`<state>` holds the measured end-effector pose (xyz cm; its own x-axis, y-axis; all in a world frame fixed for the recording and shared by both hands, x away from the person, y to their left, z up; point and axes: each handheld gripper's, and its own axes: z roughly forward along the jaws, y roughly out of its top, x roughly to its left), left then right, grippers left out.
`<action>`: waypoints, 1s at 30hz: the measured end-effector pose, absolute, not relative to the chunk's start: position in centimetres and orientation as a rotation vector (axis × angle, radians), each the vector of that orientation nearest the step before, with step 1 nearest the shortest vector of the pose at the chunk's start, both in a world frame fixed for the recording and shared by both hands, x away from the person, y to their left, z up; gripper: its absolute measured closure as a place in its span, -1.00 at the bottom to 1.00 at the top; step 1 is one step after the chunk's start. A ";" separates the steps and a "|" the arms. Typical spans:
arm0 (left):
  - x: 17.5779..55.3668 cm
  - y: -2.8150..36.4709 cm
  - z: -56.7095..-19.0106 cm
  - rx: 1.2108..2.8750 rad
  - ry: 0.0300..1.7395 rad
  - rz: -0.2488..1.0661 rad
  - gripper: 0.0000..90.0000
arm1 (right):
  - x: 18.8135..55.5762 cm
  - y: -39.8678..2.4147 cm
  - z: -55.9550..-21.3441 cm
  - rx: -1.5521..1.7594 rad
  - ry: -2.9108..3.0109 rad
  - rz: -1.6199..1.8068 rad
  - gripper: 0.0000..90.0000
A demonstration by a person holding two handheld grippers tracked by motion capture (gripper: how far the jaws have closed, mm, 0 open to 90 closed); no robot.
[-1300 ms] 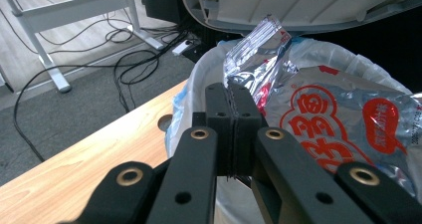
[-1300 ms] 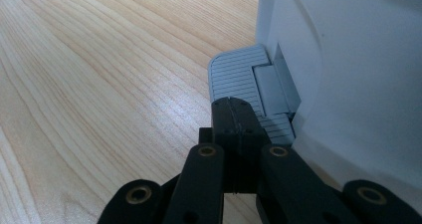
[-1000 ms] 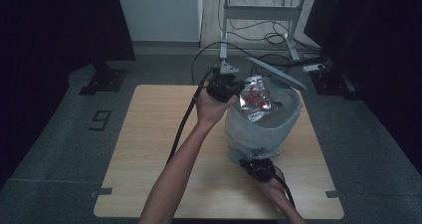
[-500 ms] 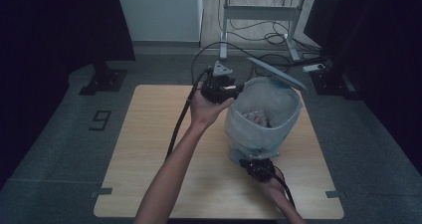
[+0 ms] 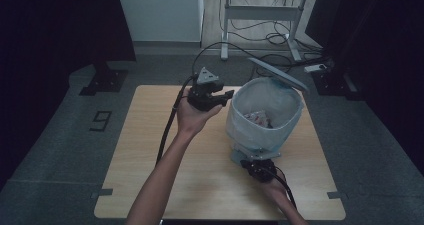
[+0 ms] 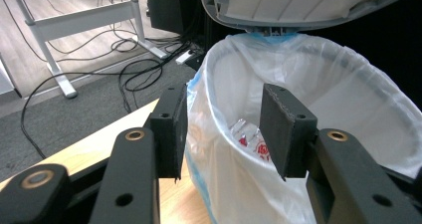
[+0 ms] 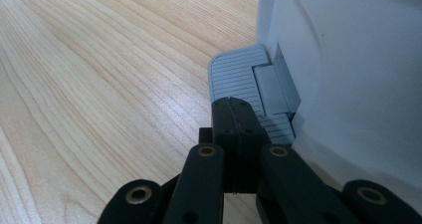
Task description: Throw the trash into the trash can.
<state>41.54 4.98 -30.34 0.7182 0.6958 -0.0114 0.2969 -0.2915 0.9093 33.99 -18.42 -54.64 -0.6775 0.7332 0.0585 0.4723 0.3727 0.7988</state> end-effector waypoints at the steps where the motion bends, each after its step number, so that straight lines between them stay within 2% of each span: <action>1: 41.2 5.4 -30.4 1.877 0.771 0.482 0.21 | 34.0 -18.4 -54.6 1.061 2.331 1.203 1.00; 30: 37.3 11.2 -34.3 1.851 0.829 0.539 0.17 | 33.9 -18.3 -54.6 1.059 2.324 1.191 1.00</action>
